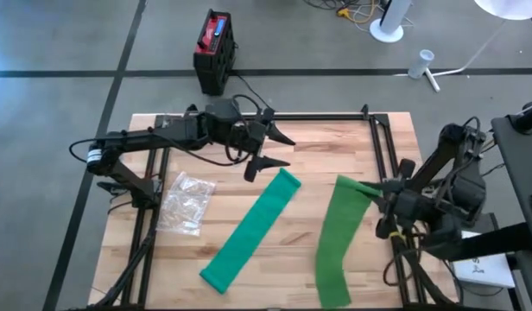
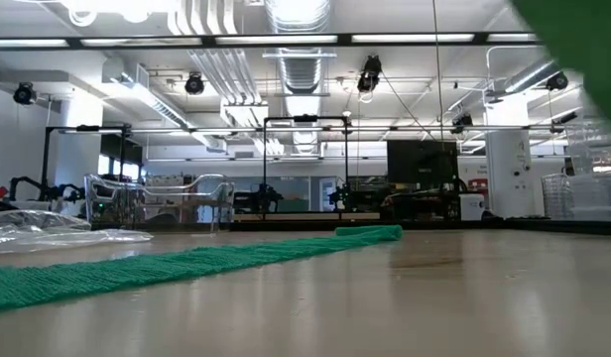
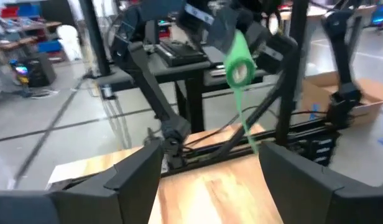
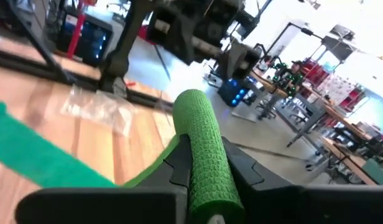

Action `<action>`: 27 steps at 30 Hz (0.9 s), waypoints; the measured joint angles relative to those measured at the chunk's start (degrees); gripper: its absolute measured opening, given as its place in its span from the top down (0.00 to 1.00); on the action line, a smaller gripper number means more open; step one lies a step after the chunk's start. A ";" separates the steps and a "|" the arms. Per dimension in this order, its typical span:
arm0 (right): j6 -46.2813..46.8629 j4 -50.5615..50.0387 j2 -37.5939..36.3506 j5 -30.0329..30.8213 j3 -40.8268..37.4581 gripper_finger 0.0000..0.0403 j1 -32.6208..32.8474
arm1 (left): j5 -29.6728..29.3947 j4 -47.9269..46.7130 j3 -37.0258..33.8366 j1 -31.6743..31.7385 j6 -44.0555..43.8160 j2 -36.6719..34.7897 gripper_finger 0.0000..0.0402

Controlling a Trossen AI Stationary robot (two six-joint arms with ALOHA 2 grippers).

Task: Roll bandage
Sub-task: Roll the green bandage

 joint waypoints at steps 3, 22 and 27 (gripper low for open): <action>1.59 0.07 -2.47 0.26 -5.08 0.90 -0.01 | -0.72 0.04 0.00 -0.26 0.07 0.97 0.37; -5.48 22.92 -7.10 -2.38 -26.13 0.90 -5.22 | -2.88 43.29 -26.09 -4.09 -10.93 -0.25 0.40; -16.16 33.98 -8.74 -15.73 -28.45 0.90 -11.17 | -3.09 43.96 -28.27 -4.83 -11.58 0.69 0.41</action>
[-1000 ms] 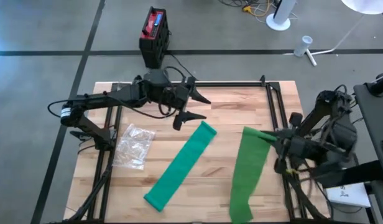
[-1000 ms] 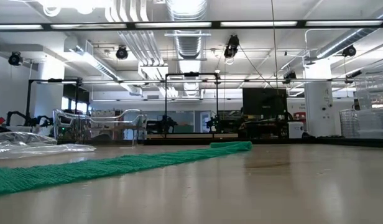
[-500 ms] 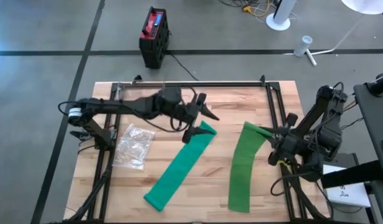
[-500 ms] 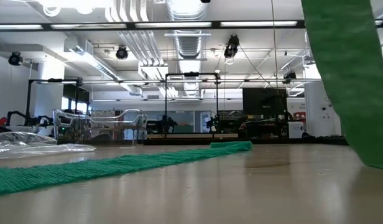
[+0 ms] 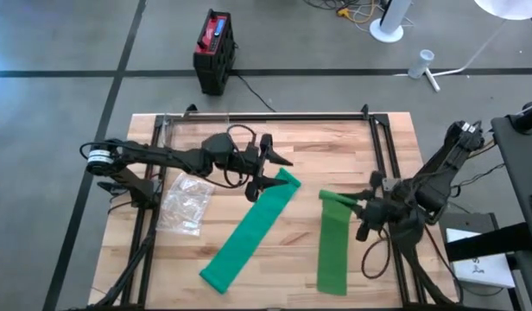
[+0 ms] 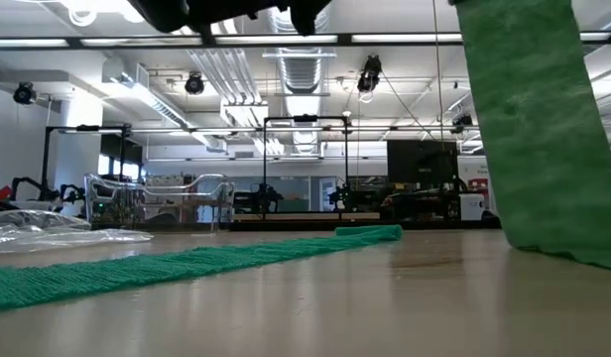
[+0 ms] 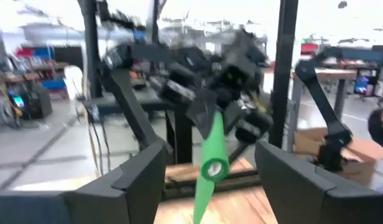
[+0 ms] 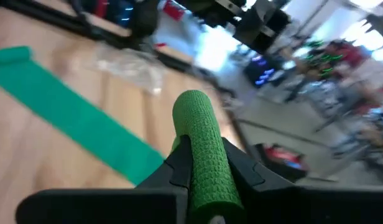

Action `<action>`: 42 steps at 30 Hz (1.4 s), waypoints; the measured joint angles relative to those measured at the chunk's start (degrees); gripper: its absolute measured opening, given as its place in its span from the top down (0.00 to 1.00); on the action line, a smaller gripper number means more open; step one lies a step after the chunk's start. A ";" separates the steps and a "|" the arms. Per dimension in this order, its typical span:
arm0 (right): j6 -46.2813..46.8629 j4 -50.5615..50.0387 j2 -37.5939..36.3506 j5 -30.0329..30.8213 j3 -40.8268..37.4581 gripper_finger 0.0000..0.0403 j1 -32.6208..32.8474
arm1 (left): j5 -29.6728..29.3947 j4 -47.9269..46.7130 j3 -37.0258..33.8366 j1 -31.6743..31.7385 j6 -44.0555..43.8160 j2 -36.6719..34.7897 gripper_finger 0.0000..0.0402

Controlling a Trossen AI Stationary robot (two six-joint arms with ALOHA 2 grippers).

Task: Roll bandage
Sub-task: Roll the green bandage

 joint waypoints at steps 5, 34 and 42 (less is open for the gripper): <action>-3.54 8.40 -3.06 -8.43 -6.19 0.90 -6.42 | 0.01 1.50 -1.64 -1.13 0.46 0.68 0.41; -24.23 29.92 -17.65 -24.09 -15.14 0.90 -20.37 | 0.92 -3.00 20.87 1.80 4.96 20.21 0.31; -23.81 30.91 -16.98 -24.71 -15.05 0.90 -21.72 | 3.73 -2.22 20.60 2.64 7.88 20.21 0.29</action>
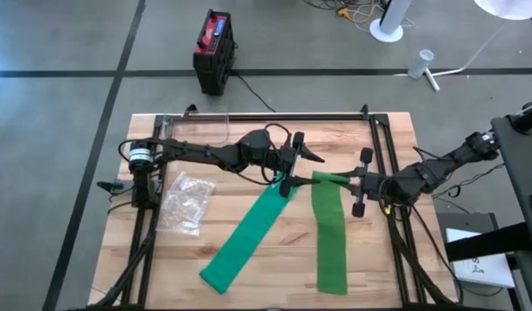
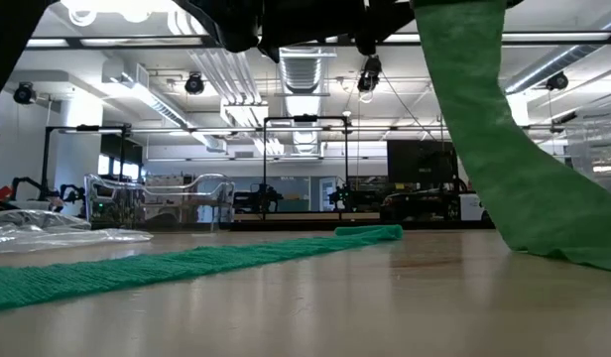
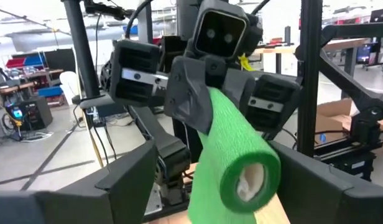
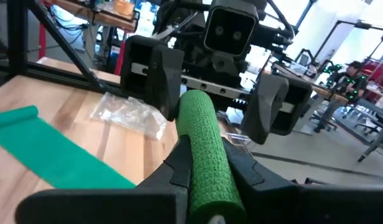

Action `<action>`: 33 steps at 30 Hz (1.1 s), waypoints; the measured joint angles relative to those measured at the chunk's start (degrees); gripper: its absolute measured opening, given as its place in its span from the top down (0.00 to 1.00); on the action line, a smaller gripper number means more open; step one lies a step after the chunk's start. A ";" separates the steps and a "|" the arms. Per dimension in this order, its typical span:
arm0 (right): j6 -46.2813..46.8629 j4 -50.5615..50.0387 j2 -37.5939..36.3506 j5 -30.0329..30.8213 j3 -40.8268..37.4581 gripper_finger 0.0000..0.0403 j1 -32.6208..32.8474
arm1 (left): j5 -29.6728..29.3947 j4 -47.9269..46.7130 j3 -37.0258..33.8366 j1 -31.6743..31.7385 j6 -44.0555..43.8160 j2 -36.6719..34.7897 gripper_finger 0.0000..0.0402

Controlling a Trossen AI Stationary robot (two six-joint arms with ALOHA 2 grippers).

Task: Roll bandage
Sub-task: Roll the green bandage

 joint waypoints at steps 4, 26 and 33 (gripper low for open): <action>-1.70 1.70 1.10 -0.47 0.00 0.90 -2.29 | -0.14 0.20 -0.01 0.07 -0.08 0.36 0.37; 15.03 2.29 1.74 -2.38 0.12 0.76 -6.21 | -6.53 -2.71 -0.17 -0.65 16.21 0.31 0.88; 29.87 -3.65 -1.76 -2.37 3.35 0.53 -6.21 | -10.88 -3.03 -0.15 -1.72 24.79 -0.01 0.91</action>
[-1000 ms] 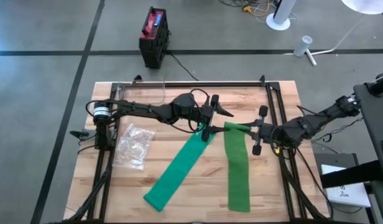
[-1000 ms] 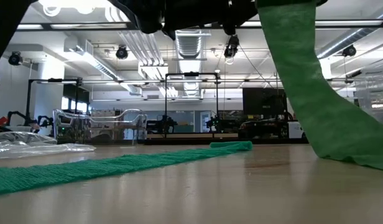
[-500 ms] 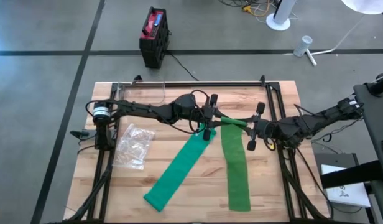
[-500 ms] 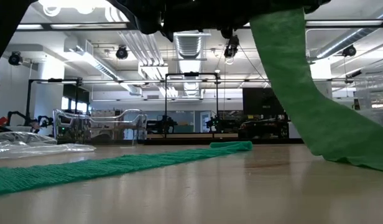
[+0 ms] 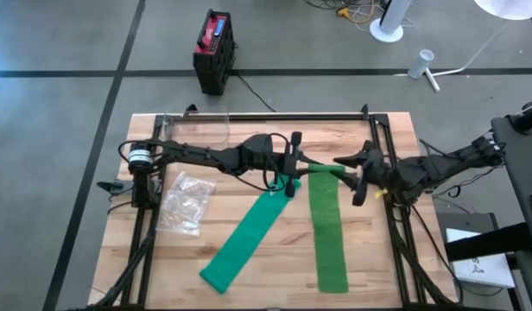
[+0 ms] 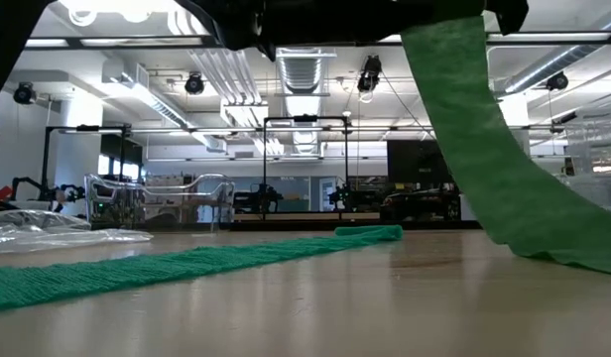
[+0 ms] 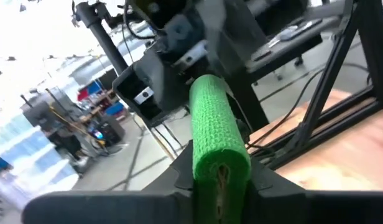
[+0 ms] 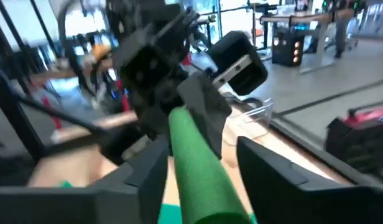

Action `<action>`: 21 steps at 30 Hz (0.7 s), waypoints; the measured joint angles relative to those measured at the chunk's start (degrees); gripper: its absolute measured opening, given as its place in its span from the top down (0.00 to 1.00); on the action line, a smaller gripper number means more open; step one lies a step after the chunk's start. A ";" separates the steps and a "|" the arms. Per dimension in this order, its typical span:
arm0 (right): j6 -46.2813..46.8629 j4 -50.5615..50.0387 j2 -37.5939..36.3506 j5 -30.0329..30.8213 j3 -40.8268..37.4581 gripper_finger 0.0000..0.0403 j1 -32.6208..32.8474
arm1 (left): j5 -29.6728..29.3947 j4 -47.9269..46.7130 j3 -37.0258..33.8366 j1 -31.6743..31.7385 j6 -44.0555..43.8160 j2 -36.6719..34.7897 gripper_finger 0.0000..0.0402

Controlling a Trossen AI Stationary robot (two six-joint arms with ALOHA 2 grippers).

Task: Roll bandage
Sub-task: Roll the green bandage

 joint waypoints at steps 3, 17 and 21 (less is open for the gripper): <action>4.68 -0.05 -1.60 -1.15 0.30 0.45 0.00 | -0.32 0.45 0.00 -0.23 2.13 -0.39 0.93; 15.77 -0.08 -0.17 -1.24 0.21 0.27 0.00 | -1.96 3.37 0.07 -0.45 8.14 -0.65 0.90; 17.55 0.04 0.27 -1.45 0.21 0.30 0.00 | -2.00 4.25 0.07 -0.42 8.14 -0.65 0.89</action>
